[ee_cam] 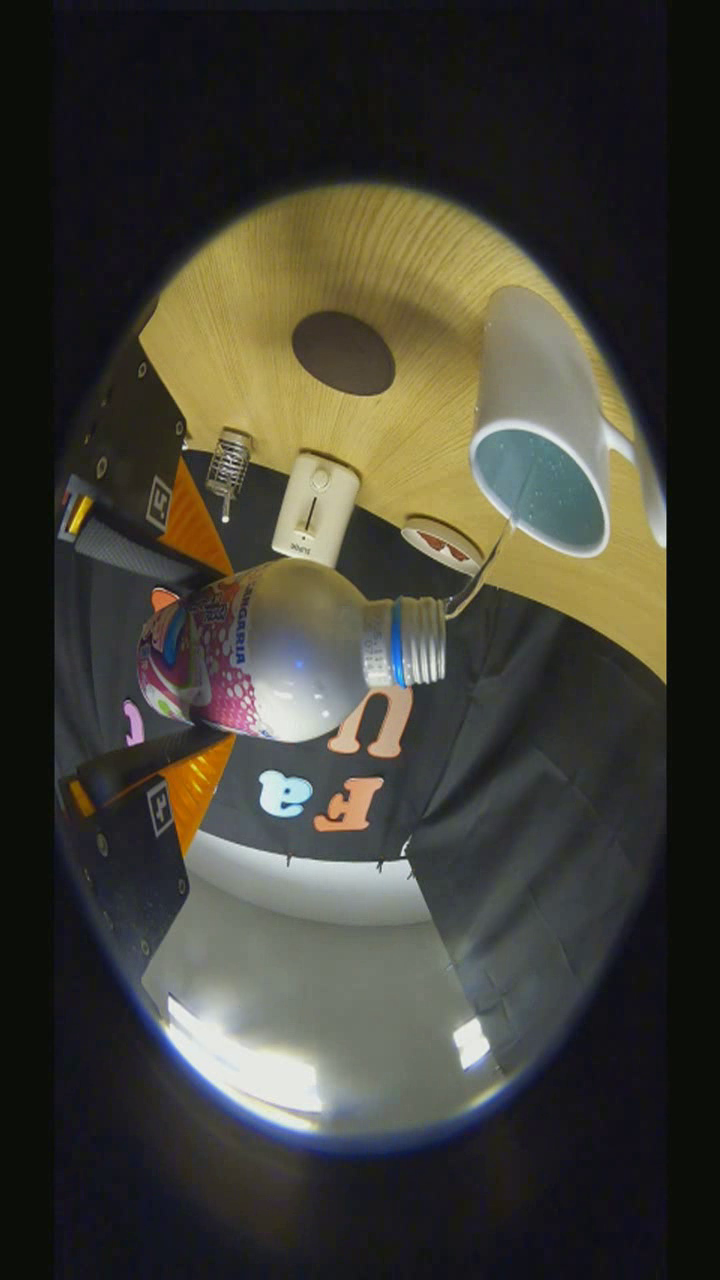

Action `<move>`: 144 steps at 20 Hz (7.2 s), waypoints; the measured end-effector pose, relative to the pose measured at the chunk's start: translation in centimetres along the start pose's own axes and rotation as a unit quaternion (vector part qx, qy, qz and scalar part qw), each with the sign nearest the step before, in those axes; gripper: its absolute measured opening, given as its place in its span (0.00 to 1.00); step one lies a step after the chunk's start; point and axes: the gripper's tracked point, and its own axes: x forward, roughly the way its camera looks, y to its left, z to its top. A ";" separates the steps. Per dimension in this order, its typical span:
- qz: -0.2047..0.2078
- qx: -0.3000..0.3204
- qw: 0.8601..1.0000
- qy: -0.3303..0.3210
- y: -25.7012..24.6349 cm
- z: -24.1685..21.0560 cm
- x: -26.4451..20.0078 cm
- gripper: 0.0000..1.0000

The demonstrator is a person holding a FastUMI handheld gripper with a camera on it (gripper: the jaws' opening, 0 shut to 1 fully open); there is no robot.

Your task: Take the bottle from table, then pour the juice into the cup, finally place the bottle on the coaster

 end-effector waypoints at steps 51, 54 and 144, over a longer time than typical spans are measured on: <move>0.094 0.124 0.987 -0.029 3.7 2.9 -0.2 0.75; 0.105 0.209 0.972 -0.003 4.7 1.8 0.9 0.75; -0.073 0.800 0.572 0.168 -3.0 -16.1 -11.6 0.97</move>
